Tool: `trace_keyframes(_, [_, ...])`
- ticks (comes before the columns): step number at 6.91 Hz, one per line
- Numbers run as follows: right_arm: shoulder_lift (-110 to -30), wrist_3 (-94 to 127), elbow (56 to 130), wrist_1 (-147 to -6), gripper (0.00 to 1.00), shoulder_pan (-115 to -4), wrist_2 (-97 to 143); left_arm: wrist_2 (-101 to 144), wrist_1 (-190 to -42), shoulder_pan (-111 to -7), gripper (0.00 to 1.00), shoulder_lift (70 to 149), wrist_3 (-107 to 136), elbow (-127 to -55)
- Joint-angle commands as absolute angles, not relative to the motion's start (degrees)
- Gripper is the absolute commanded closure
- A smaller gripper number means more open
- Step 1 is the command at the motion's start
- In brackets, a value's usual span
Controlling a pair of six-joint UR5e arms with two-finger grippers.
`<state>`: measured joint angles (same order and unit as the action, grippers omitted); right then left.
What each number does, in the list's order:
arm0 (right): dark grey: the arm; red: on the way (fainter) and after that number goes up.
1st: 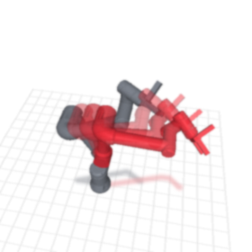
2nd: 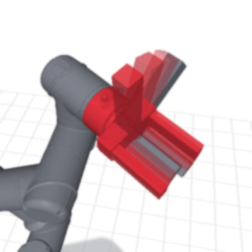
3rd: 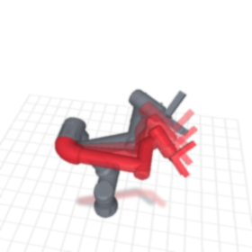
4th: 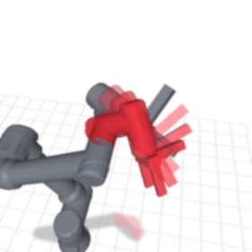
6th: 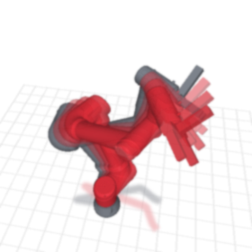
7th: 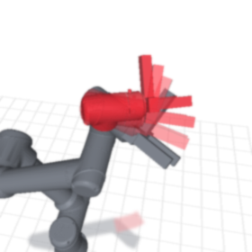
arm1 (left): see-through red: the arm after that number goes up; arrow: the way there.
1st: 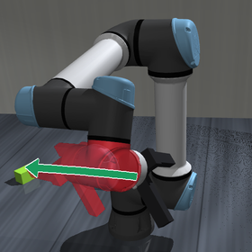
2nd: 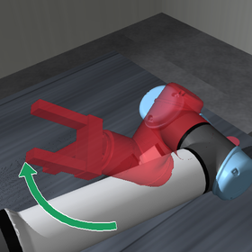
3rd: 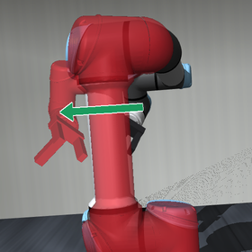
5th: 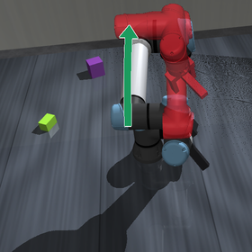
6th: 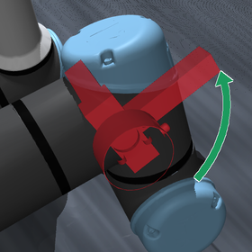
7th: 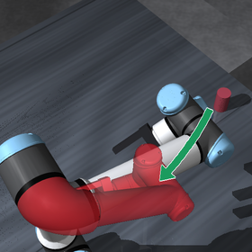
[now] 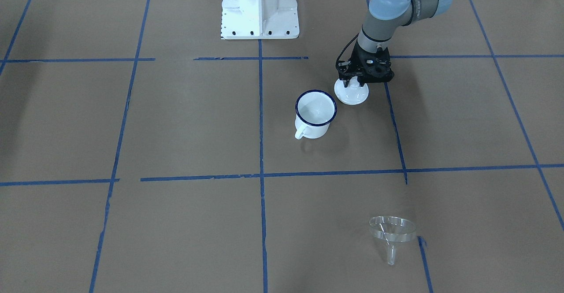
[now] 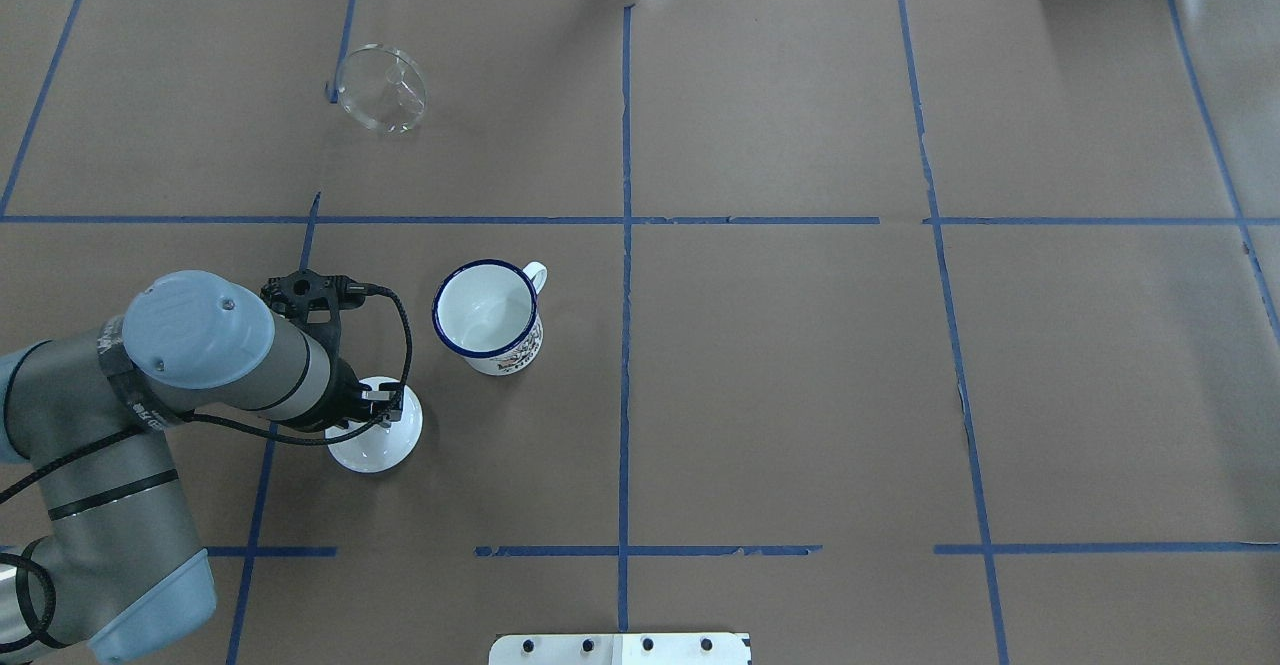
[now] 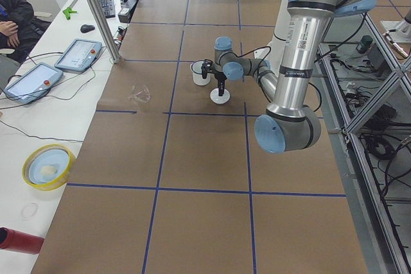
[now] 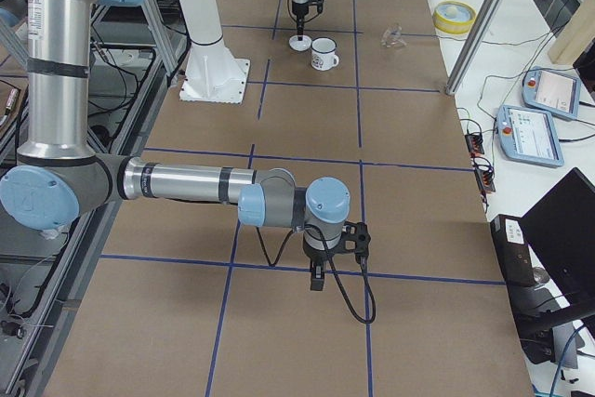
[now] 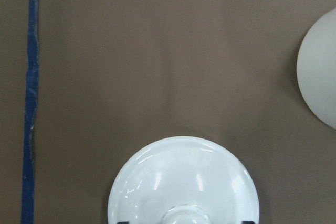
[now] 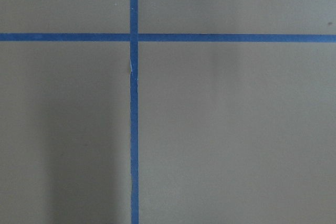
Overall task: Remove funnel from cup
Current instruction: 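Lift the white lid and carry it over the white mug with the left gripper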
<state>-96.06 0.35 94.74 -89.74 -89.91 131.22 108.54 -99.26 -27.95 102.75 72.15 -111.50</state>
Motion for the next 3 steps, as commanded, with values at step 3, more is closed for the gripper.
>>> trace_keyframes(3, [-96.06,0.35,94.75,-89.74,0.00,-89.91,131.22,108.81,-98.62,-28.91,1.00,102.83,71.98,-113.89])
